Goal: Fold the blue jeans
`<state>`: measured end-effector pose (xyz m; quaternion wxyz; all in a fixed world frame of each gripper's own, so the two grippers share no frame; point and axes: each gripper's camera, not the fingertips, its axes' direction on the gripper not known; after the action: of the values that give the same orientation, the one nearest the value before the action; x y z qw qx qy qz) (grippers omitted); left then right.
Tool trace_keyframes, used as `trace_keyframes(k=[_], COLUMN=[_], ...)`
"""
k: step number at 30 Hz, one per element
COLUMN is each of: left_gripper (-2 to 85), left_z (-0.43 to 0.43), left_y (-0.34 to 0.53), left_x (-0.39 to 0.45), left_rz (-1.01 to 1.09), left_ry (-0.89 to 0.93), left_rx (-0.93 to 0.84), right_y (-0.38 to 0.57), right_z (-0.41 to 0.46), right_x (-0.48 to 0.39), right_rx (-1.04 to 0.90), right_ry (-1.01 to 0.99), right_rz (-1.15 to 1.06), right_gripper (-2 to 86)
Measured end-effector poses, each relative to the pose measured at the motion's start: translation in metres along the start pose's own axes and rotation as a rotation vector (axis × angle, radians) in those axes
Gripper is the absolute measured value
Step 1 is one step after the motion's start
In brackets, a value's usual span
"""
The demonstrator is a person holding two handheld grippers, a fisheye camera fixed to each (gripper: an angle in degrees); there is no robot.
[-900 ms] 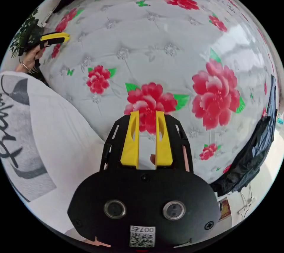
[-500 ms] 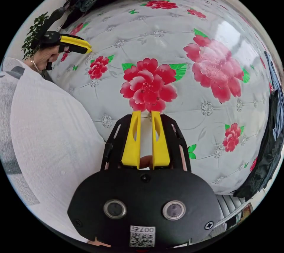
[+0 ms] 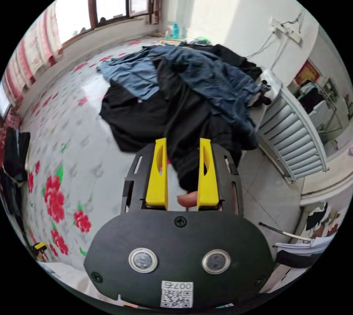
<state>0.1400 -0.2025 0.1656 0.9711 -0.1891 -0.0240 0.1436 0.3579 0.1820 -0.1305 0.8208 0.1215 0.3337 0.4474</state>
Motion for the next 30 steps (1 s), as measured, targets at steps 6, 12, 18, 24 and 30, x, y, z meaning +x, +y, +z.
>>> trace_keyframes(k=[6,12,18,24,30], left_gripper=[3.4,2.8,1.6,0.9,-0.6], left_z=[-0.004,-0.003,0.005,0.015,0.029], left_y=[-0.029,-0.039,-0.036,-0.013,0.032], left_x=[0.008,0.014,0.020,-0.006,-0.028], left_rz=[-0.022,-0.040,0.000,-0.032,-0.012], left_ry=[-0.018,-0.059,-0.120,-0.027,0.064], left_rx=[-0.134,-0.186,-0.191,-0.110,0.055], right_y=[-0.051,-0.067,-0.085,-0.078,-0.002], right_z=[0.044,0.044,-0.041,-0.138,-0.192], right_x=[0.080,0.096,0.130,0.092,-0.075], right_rx=[-0.173,-0.234,-0.006,0.195,0.105], right_ry=[0.220,0.256,0.064,-0.494,-0.885], right_rz=[0.043,-0.081,-0.031,-0.160,-0.627], right_gripper=[10.4,3.7,0.4,-0.2,-0.3])
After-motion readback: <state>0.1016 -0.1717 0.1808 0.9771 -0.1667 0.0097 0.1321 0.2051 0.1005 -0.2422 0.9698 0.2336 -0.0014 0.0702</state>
